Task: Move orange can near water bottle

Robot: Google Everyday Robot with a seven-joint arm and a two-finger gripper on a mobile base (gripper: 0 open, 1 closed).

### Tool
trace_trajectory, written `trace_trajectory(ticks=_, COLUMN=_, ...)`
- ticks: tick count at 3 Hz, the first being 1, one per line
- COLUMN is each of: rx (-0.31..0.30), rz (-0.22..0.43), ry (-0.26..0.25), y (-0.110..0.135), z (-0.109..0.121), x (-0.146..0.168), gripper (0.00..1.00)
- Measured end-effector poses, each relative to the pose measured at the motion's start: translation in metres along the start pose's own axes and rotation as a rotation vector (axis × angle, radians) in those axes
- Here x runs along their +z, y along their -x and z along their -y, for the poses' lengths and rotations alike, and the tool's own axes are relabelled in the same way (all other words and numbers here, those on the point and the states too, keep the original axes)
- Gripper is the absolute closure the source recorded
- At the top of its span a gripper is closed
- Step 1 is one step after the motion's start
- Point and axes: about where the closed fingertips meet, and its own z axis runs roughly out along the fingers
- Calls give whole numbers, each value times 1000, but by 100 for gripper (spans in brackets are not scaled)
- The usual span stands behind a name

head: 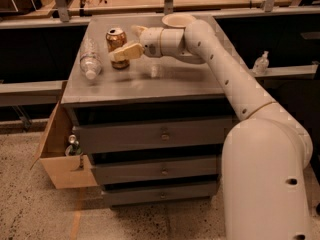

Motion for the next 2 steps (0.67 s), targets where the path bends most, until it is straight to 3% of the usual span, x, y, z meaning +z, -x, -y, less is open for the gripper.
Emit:
trace_trajectory(ticks=1, rx=60, rz=-25, ry=-80, y=-1, z=25, x=-38, gripper=0)
trace_trajectory(ticks=2, rx=136, rz=-52, ry=-211, y=-12, z=55, x=-97, gripper=0)
